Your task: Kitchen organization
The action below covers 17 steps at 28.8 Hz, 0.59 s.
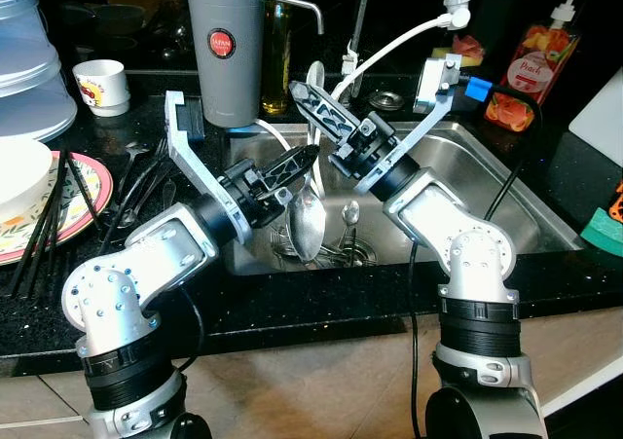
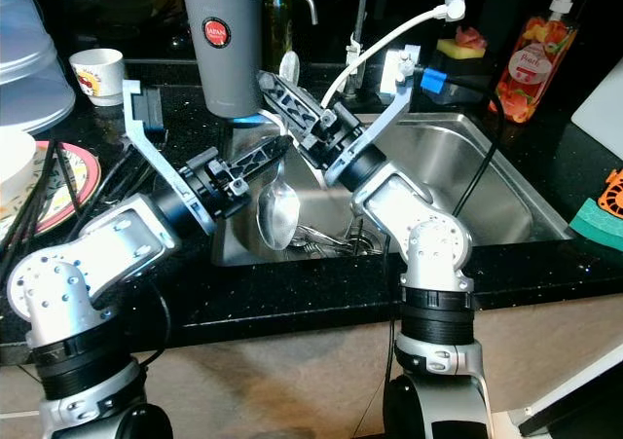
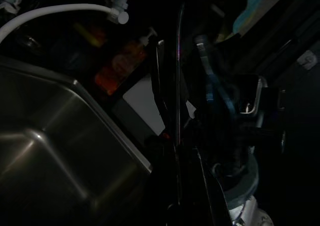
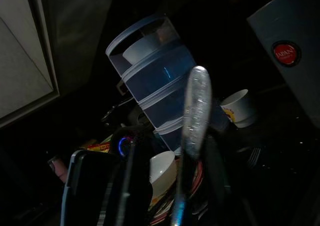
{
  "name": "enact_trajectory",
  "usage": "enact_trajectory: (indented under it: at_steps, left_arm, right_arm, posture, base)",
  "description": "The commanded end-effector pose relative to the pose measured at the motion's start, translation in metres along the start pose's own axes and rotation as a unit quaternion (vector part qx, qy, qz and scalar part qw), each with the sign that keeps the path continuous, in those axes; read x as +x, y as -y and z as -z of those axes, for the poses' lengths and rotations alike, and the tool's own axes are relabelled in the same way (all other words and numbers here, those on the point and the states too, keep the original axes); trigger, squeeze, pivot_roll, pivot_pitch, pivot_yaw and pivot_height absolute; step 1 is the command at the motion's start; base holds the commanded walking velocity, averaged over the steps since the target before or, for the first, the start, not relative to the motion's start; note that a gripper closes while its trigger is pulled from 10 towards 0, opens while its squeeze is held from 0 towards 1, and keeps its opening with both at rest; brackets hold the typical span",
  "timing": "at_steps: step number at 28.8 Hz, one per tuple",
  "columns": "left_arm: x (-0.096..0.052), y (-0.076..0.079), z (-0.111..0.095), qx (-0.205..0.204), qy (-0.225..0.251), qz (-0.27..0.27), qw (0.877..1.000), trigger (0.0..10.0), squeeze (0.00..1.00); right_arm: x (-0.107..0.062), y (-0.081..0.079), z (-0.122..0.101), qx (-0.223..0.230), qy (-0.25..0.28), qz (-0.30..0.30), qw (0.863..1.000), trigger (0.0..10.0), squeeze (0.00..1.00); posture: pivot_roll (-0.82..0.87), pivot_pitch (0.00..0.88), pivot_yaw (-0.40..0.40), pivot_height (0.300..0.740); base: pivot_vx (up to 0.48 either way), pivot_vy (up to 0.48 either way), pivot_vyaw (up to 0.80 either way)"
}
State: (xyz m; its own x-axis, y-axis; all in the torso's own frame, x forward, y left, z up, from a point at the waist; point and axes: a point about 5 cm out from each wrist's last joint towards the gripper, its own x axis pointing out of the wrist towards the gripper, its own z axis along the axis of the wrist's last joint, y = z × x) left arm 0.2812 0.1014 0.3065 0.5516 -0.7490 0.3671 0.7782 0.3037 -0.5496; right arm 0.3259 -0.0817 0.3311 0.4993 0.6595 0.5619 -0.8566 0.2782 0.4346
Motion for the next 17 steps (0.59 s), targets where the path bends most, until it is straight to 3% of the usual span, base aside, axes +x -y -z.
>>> enact_trajectory:
  at_steps: [1,11,12,13,14,17]
  left_arm:
    - [0.000,-0.002,0.001,0.000,-0.007,-0.010,1.000,0.0,0.00]
    - [-0.001,-0.003,0.003,-0.003,-0.011,-0.011,1.000,0.0,0.00]
    - [0.000,-0.004,0.002,-0.002,-0.010,-0.022,1.000,0.0,0.78]
    - [0.000,-0.005,0.002,-0.001,-0.010,-0.030,1.000,0.0,0.78]
    - [0.001,-0.009,0.001,-0.008,-0.006,-0.044,0.999,10.0,1.00]
    - [0.000,-0.016,-0.003,-0.018,0.012,-0.063,0.998,10.0,1.00]
  right_arm:
    - [-0.001,-0.002,-0.001,0.007,0.000,-0.009,1.000,0.0,0.00]
    - [0.000,-0.003,-0.003,0.011,0.005,-0.008,1.000,0.0,0.00]
    - [0.000,-0.003,-0.003,0.013,0.007,-0.008,1.000,0.0,0.00]
    - [0.000,-0.003,-0.004,0.013,0.008,-0.008,1.000,0.0,0.00]
    - [0.000,-0.003,-0.004,0.013,0.009,-0.008,1.000,0.0,0.00]
    - [0.000,-0.002,-0.007,0.015,0.014,-0.006,1.000,0.0,0.00]
  posture:
    - [-0.02,0.106,-0.031,0.740]
    - [-0.02,0.103,-0.031,0.740]
    - [-0.02,0.101,-0.030,0.740]
    - [-0.02,0.101,-0.030,0.740]
    - [-0.02,0.101,-0.030,0.740]
    - [-0.03,0.094,-0.030,0.740]
  base:
    - [0.000,0.000,0.00]
    - [0.000,0.000,0.00]
    - [0.000,0.000,0.00]
    - [0.000,0.000,0.00]
    - [0.000,0.000,0.00]
    - [0.000,0.000,0.00]
